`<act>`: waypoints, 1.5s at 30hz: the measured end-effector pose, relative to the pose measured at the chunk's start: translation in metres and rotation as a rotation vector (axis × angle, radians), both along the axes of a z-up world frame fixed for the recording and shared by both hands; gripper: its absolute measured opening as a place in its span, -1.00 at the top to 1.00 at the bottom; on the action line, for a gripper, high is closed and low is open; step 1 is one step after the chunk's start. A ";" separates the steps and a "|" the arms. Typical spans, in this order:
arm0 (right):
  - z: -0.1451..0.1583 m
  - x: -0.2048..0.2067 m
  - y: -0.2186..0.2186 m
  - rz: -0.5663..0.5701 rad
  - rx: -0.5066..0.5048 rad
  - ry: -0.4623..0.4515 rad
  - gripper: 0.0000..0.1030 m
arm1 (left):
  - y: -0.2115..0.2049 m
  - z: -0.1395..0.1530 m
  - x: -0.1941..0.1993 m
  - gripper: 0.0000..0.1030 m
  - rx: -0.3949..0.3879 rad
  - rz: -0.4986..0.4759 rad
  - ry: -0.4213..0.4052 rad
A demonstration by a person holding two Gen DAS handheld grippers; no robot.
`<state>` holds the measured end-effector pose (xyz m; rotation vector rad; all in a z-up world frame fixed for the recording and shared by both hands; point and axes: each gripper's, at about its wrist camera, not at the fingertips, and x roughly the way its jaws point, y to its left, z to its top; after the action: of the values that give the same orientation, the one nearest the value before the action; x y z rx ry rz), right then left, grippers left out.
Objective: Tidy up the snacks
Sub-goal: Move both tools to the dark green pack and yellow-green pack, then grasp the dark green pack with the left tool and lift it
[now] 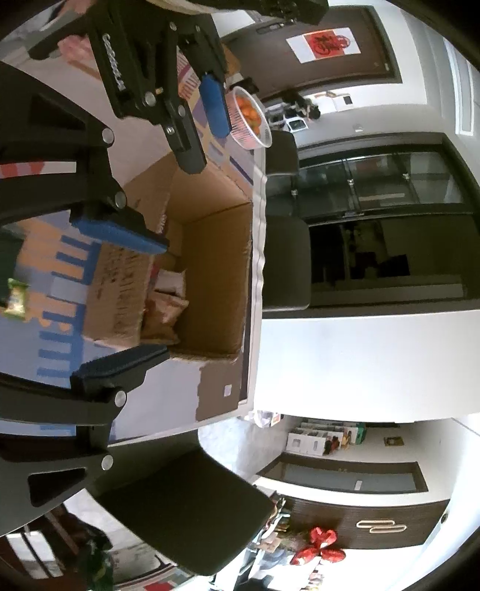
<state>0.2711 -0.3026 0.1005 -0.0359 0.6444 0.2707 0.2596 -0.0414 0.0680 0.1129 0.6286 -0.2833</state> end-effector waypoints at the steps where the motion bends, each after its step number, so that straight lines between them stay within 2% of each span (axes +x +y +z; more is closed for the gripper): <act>1: 0.000 -0.003 -0.002 -0.004 -0.001 0.001 -0.02 | -0.002 -0.002 -0.005 -0.22 0.002 -0.011 -0.001; 14: -0.034 -0.041 -0.020 -0.022 -0.032 0.083 -0.02 | -0.028 -0.042 -0.044 -0.36 0.081 -0.168 0.046; 23: -0.076 -0.060 -0.034 -0.053 -0.031 0.204 -0.02 | -0.050 -0.079 -0.055 -0.43 0.131 -0.296 0.146; 34: -0.119 -0.084 -0.046 -0.146 -0.037 0.339 -0.02 | -0.078 -0.128 -0.052 -0.45 0.187 -0.434 0.288; 37: -0.132 -0.089 -0.050 -0.166 -0.035 0.379 -0.15 | -0.086 -0.141 -0.050 -0.45 0.209 -0.462 0.323; 45: -0.145 -0.095 -0.056 -0.199 -0.054 0.409 -0.15 | -0.104 -0.167 -0.048 -0.48 0.315 -0.540 0.340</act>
<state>0.1760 -0.3589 -0.0444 0.0333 1.0543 0.0659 0.2116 -0.1451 -0.0986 0.5500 0.9746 -0.7337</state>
